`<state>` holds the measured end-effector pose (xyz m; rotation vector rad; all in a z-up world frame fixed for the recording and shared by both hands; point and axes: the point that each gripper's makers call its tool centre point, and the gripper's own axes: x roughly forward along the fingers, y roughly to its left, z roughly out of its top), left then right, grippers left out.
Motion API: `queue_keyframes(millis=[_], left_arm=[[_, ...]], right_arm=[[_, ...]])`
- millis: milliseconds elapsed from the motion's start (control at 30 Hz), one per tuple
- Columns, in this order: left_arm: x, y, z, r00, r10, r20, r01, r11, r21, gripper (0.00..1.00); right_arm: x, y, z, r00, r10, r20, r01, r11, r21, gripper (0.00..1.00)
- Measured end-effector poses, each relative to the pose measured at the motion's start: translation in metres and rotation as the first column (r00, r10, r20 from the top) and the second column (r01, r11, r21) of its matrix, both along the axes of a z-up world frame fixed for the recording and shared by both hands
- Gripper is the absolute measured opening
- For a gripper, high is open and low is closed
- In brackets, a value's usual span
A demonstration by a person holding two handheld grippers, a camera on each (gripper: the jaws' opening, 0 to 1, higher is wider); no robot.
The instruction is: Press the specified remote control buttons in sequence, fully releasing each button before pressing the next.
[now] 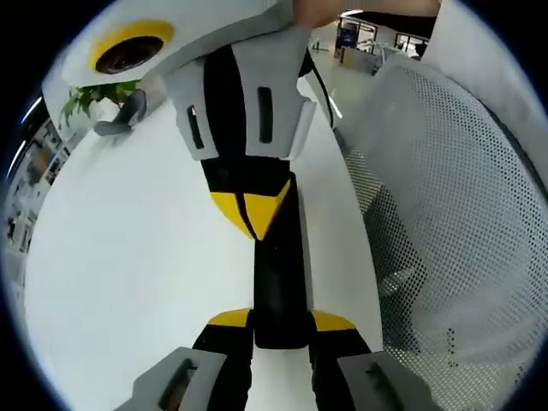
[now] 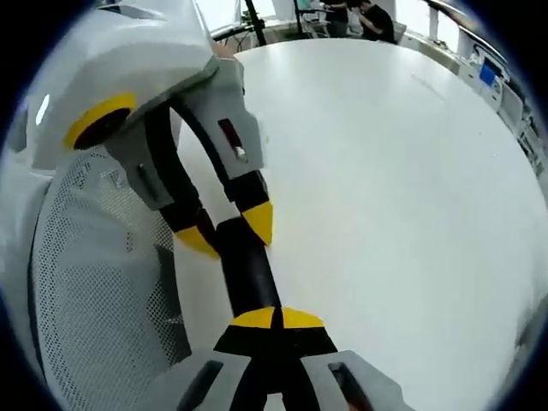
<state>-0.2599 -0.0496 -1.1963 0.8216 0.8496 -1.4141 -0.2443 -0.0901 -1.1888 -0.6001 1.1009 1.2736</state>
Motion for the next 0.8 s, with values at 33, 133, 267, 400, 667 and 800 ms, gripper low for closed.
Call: queue_keyframes(millis=[33,133,267,400,667,800], left_arm=[[0.0,0.0,0.0,1.0,0.001,0.0,-0.001,1.0,-0.001,0.24],[0.0,0.0,0.0,1.0,0.0,0.001,0.0,1.0,-0.01,0.24],[0.0,0.001,0.001,1.0,0.0,0.002,0.0,0.999,-0.039,0.24],[0.0,0.0,0.001,1.0,-0.001,0.0,0.001,0.999,-0.043,0.24],[-0.001,0.0,0.002,1.0,-0.001,0.001,0.001,0.999,-0.033,0.24],[-0.001,0.0,0.002,1.0,-0.001,-0.001,0.001,0.999,-0.038,0.24]], right_arm=[[0.0,0.0,0.001,1.0,-0.012,0.013,0.011,1.0,0.024,0.0],[0.0,0.001,0.004,0.994,-0.049,0.094,0.037,0.992,0.122,0.0],[-0.012,0.004,0.012,0.988,-0.088,0.126,0.063,0.979,0.196,0.0],[-0.018,0.012,0.015,0.99,-0.073,0.123,0.045,0.975,0.219,0.0],[-0.017,0.012,0.007,0.98,0.045,0.196,-0.071,0.989,0.128,0.0],[-0.017,0.012,0.006,0.959,0.14,0.247,-0.16,0.985,0.062,0.0]])
